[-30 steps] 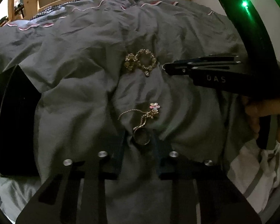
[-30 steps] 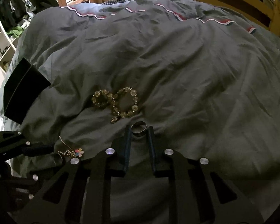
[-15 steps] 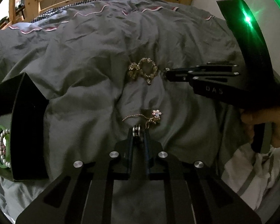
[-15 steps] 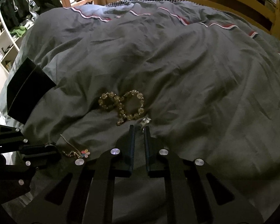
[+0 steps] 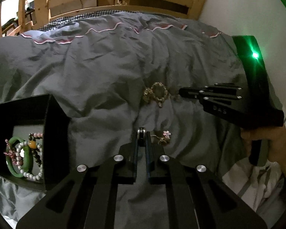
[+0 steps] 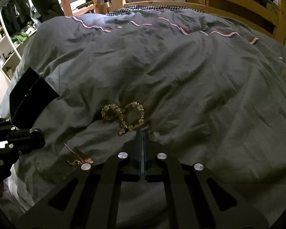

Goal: Organize jewelry

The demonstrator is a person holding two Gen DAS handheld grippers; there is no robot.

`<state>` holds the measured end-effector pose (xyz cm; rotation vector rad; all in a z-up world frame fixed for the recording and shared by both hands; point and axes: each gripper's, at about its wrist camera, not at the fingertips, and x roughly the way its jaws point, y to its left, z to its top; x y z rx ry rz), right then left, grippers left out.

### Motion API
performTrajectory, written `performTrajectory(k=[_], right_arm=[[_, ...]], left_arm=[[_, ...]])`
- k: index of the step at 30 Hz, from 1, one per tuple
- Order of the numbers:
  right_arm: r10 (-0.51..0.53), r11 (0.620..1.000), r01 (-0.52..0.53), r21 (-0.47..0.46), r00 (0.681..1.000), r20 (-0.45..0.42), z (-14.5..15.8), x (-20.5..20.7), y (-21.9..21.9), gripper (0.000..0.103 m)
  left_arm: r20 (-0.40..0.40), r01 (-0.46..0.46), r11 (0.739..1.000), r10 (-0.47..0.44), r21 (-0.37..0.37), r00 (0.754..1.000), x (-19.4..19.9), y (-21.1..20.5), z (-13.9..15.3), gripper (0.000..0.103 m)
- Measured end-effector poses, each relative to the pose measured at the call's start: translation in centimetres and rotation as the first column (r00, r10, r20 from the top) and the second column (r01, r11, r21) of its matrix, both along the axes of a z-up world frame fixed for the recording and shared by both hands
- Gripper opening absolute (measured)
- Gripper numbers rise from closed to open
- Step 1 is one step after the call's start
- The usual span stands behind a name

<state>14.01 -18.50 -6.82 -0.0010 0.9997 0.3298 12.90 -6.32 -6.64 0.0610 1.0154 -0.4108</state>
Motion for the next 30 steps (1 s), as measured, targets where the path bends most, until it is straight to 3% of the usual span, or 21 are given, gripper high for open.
performTrajectory(k=[8,13,17,20,23,26,28,30], right_arm=[[-0.084,0.986,0.082,0.147,0.996,0.01,1.1,0.4,-2.9,0.001],[-0.048,0.995,0.05,0.088,0.999,-0.021,0.1,0.6,-2.0,0.002],[0.009,0.998,-0.012,-0.061,0.999,-0.038,-1.6,0.5,0.1,0.005],[0.038,0.996,-0.042,-0.081,0.998,-0.05,-2.9,0.7,1.0,0.031],[0.039,0.995,-0.043,-0.086,0.998,-0.046,-3.4,0.7,1.1,0.038],[0.046,0.996,-0.049,-0.072,0.998,-0.036,-3.3,0.6,1.2,0.052],[0.042,0.996,-0.043,-0.072,0.999,-0.016,-3.1,0.4,1.2,0.052],[0.009,0.998,-0.01,-0.061,1.0,-0.017,-3.1,0.5,0.6,0.039]], left_arm=[[0.02,-0.029,1.0,0.029,-0.011,0.999,0.2,1.1,1.2,0.007],[0.023,-0.037,0.999,0.037,-0.002,0.999,0.2,1.3,1.3,0.007],[0.021,-0.032,0.999,0.032,-0.005,0.999,0.2,1.3,1.3,0.007],[0.017,-0.028,1.0,0.028,-0.004,0.999,0.3,1.3,1.2,0.007],[0.015,-0.027,1.0,0.027,-0.004,1.0,0.3,1.3,1.1,0.007],[0.014,-0.026,1.0,0.027,-0.005,1.0,0.3,1.3,1.1,0.007],[0.013,-0.026,1.0,0.026,-0.005,1.0,0.3,1.3,1.1,0.007],[0.013,-0.029,1.0,0.029,-0.006,0.999,0.4,1.3,1.1,0.007]])
